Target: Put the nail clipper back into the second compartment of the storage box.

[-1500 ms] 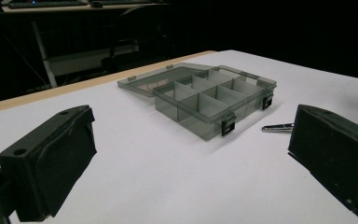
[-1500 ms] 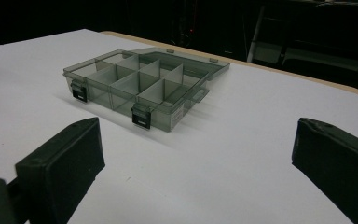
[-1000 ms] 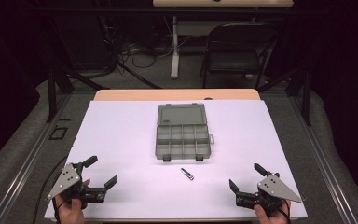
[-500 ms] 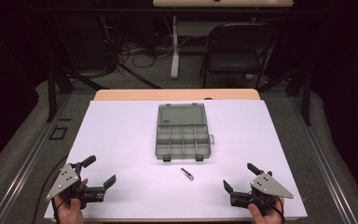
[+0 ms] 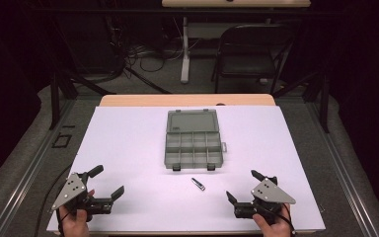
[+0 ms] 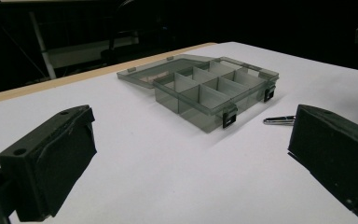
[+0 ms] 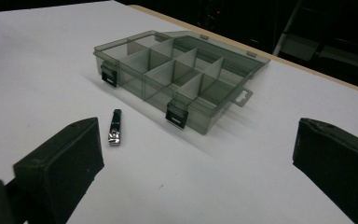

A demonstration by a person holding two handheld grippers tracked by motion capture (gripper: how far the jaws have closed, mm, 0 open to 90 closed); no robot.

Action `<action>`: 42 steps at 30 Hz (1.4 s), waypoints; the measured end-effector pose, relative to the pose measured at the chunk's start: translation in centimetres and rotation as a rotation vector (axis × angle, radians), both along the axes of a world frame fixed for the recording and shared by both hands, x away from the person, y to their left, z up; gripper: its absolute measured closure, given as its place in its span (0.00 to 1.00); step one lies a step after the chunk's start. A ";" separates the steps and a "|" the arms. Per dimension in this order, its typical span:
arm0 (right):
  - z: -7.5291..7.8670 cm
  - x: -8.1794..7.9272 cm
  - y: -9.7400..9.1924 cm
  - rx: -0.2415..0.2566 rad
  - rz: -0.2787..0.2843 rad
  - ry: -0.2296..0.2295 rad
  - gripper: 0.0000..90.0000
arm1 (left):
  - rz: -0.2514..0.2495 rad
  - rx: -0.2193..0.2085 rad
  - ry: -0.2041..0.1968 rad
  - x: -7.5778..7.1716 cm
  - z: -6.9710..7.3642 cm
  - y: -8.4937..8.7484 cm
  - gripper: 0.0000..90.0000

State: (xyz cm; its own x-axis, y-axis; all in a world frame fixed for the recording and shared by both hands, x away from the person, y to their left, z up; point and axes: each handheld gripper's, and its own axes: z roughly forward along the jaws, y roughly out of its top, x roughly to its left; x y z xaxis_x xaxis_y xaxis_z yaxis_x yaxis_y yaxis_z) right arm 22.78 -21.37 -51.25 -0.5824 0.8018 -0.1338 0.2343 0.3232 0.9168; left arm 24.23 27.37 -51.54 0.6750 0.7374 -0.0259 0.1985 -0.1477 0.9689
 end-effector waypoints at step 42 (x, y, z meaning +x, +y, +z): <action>0.9 7.3 8.8 -0.207 0.103 0.326 0.45 | -0.017 0.028 0.015 0.0 -0.1 -0.2 0.01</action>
